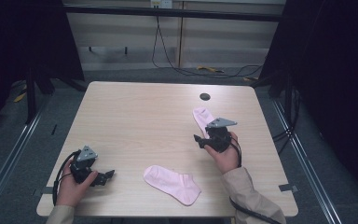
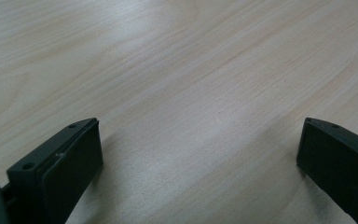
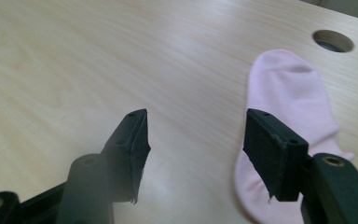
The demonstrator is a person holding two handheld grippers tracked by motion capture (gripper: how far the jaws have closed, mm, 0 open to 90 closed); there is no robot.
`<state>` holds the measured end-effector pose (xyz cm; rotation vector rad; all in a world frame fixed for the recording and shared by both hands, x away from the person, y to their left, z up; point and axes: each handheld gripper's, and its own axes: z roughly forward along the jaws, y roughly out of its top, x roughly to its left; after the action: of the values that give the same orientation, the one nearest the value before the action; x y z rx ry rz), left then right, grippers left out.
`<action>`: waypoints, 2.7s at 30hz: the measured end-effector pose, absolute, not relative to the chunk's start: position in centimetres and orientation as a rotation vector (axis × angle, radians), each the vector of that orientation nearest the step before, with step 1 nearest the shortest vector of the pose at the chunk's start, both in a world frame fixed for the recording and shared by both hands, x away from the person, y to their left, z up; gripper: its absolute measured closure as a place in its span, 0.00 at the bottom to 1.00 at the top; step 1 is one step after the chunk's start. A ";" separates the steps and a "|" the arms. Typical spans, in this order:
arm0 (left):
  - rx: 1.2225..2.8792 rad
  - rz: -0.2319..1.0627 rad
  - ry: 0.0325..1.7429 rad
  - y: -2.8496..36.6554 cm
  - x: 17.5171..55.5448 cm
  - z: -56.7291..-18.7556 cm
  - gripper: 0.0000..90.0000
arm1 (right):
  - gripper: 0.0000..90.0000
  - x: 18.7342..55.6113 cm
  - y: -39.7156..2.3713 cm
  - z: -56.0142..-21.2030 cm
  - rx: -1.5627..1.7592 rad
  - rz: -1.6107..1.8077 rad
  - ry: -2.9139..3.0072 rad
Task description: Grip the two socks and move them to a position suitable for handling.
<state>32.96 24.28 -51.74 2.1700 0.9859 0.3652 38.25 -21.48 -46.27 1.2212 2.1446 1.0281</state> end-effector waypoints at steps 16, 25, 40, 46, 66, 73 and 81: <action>2.170 0.365 0.985 24.3 33.0 -51.7 0.00 | 0.41 44.7 -23.8 -49.0 1.481 0.905 1.961; 2.176 0.365 0.978 24.3 33.0 -51.7 0.00 | 0.94 45.7 -23.3 -50.0 1.498 0.851 2.037; 2.176 0.366 0.978 24.3 33.0 -51.7 0.00 | 0.96 41.8 -23.2 -44.8 1.228 1.097 2.123; 2.175 0.365 0.977 24.3 33.0 -51.7 0.00 | 0.96 40.0 -22.6 -43.6 1.147 1.158 2.172; 2.176 0.366 0.978 24.3 33.0 -51.7 0.00 | 0.67 34.2 -18.8 -45.5 0.910 1.240 2.386; 2.176 0.367 0.974 24.3 33.0 -51.7 0.00 | 0.68 32.0 -19.9 -46.5 0.953 1.258 2.374; 2.175 0.369 0.977 24.3 33.0 -51.7 0.00 | 0.62 29.4 -21.2 -48.1 1.016 1.250 2.351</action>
<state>32.97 24.30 -51.73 2.1750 0.9770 0.3693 29.45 -21.16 -48.07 1.0158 2.3511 1.2503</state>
